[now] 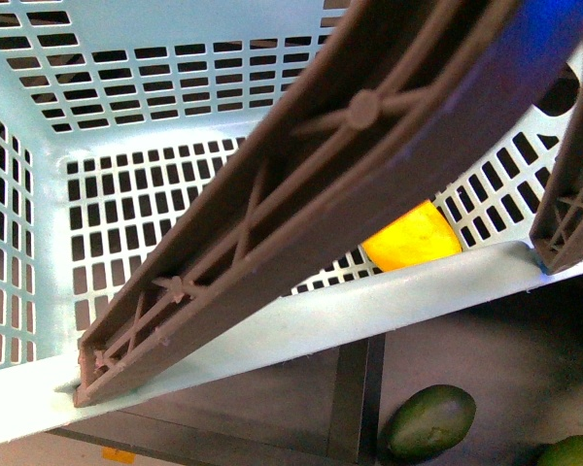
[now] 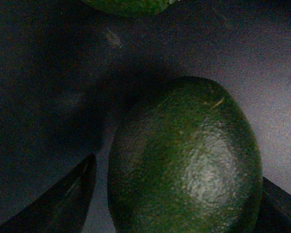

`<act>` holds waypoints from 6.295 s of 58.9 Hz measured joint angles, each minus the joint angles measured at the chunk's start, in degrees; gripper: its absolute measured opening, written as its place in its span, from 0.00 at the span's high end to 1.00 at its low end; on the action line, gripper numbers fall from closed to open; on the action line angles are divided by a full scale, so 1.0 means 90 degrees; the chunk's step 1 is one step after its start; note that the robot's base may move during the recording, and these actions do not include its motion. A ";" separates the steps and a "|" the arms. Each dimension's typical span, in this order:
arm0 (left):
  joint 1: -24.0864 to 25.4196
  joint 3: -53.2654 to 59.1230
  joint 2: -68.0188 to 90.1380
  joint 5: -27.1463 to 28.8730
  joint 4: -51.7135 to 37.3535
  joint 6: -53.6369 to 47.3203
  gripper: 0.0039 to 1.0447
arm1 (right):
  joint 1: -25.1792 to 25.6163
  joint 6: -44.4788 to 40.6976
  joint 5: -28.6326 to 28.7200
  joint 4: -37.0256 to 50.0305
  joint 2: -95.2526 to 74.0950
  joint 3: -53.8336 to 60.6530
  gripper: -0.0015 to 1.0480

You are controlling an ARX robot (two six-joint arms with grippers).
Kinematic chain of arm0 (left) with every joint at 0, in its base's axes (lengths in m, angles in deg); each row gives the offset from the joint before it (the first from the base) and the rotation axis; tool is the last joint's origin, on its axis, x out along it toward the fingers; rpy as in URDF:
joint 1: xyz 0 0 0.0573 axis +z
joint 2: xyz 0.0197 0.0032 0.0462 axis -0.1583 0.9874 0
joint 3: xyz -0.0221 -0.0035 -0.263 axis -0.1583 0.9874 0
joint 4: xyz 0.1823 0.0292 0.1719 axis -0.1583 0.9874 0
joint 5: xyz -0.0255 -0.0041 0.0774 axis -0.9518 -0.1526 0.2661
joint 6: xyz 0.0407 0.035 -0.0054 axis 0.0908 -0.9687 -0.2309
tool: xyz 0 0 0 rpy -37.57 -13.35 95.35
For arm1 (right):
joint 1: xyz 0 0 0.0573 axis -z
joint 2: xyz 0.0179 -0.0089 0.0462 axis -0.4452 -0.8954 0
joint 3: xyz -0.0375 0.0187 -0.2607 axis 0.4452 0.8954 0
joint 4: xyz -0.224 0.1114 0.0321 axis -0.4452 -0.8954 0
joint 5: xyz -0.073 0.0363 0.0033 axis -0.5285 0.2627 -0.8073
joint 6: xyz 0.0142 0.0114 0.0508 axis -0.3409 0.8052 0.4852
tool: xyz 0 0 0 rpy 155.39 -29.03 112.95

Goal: Pick mango and avocado into basket

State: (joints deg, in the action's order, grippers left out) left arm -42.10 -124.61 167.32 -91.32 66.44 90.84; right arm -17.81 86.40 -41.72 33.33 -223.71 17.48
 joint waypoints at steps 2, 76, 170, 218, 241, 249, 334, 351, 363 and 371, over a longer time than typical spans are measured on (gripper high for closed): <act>0.0000 0.0000 0.0000 0.0002 0.0000 0.0002 0.96 | 0.0000 -0.0002 -0.0005 0.0002 0.0000 0.0002 0.36; 0.0000 0.0000 0.0000 0.0005 0.0000 0.0002 0.96 | -0.0386 -0.3181 0.1739 -0.1586 0.8344 0.3393 0.47; 0.0000 0.0000 0.0002 0.0019 0.0000 0.0015 0.96 | -0.4583 -0.2004 0.0294 -0.0656 0.7507 0.1554 0.08; -0.0005 0.0000 0.0002 0.0007 0.0000 -0.0005 0.96 | -0.2460 -0.4320 -0.0639 0.1642 1.0877 0.5438 0.98; -0.0002 0.0000 0.0002 0.0015 0.0000 -0.0002 0.96 | -0.1812 -0.4320 -0.0024 0.1212 1.1934 0.6093 0.98; -0.0002 0.0000 0.0002 0.0012 0.0000 -0.0002 0.96 | -0.1661 -0.4320 0.0109 0.1022 1.2250 0.6227 0.98; -0.0002 0.0000 0.0002 0.0007 0.0000 -0.0015 0.96 | -0.0979 -0.4333 0.0772 -0.2006 1.5815 0.6620 0.98; 0.0000 0.0000 0.0002 0.0012 0.0000 -0.0010 0.96 | -0.0979 -0.4337 0.0772 -0.2016 1.5832 0.6620 0.63; 0.0000 0.0000 0.0002 0.0010 0.0000 -0.0010 0.96 | -0.0979 -0.4337 0.0770 -0.2016 1.5832 0.6620 0.36; 0.0000 0.0000 0.0002 0.0012 0.0000 -0.0015 0.96 | -0.0979 -0.4337 0.0772 -0.2016 1.5832 0.6620 0.10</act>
State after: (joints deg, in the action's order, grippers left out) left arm -42.10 -124.61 167.35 -91.21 66.44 90.71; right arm -26.62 47.36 -34.77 15.19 -81.23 77.06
